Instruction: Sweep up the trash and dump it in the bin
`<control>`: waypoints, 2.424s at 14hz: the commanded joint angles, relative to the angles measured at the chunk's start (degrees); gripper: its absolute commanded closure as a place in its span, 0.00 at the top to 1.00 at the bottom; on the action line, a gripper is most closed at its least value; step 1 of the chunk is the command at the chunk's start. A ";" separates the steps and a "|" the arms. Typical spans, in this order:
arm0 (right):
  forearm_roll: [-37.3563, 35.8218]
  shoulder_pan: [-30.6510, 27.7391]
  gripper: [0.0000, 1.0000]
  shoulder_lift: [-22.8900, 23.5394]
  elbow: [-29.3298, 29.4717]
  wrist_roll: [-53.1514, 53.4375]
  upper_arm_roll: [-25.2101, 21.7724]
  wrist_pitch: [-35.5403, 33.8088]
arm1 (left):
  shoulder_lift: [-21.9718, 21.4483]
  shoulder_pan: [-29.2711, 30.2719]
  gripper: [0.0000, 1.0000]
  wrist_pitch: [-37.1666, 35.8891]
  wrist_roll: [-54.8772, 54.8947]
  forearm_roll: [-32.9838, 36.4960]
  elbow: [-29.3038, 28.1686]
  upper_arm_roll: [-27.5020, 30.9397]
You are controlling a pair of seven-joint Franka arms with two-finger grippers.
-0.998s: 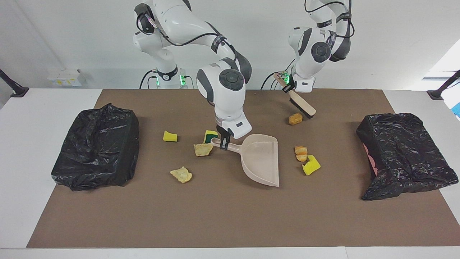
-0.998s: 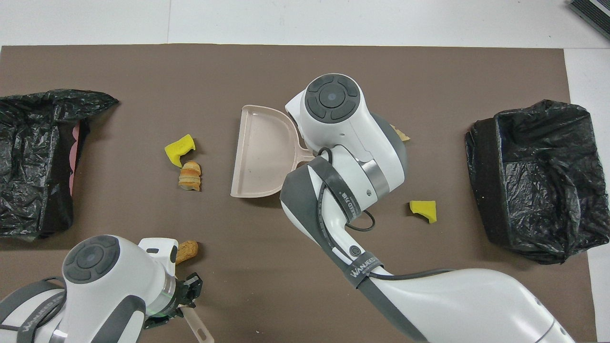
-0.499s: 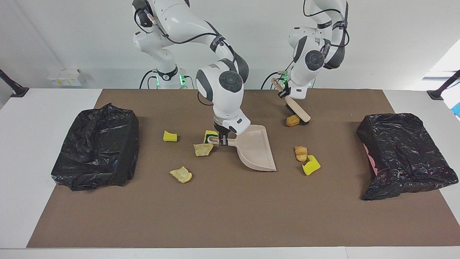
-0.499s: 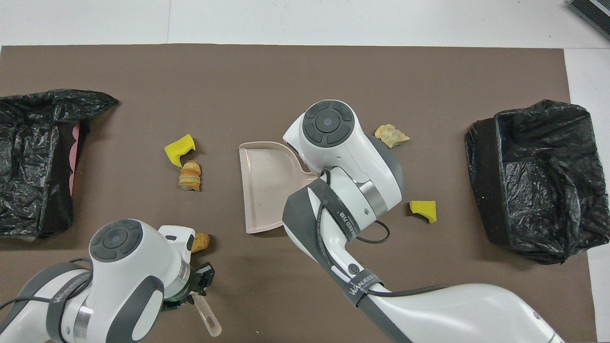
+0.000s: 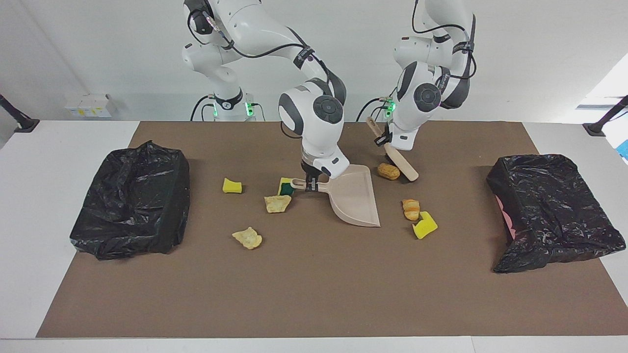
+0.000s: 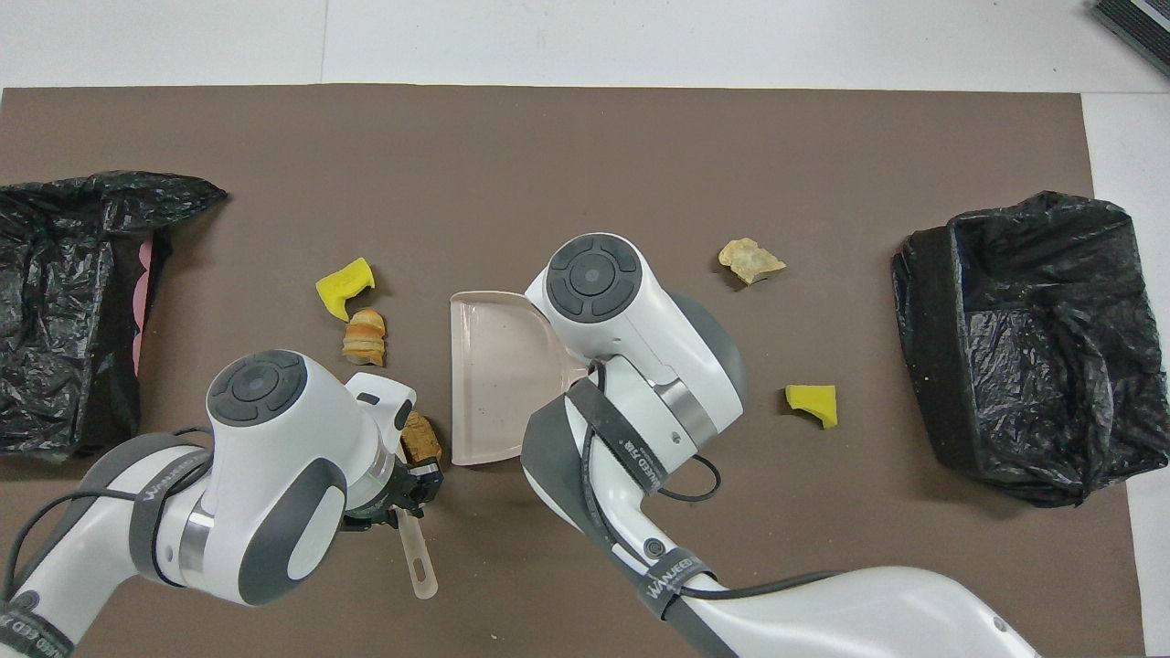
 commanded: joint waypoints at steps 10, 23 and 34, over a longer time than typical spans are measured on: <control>-4.30 -0.44 0.00 -2.49 -4.08 -2.66 0.57 1.86 | -0.05 2.51 0.00 0.45 28.40 -11.13 6.04 0.86; -4.30 0.00 0.26 -4.34 -10.50 -1.61 0.57 8.72 | 14.87 15.89 0.00 1.83 31.91 24.64 22.48 0.69; -5.79 0.53 0.00 -3.81 -10.50 -2.75 0.57 9.43 | 6.45 -1.14 0.00 3.41 27.03 3.21 6.85 -0.28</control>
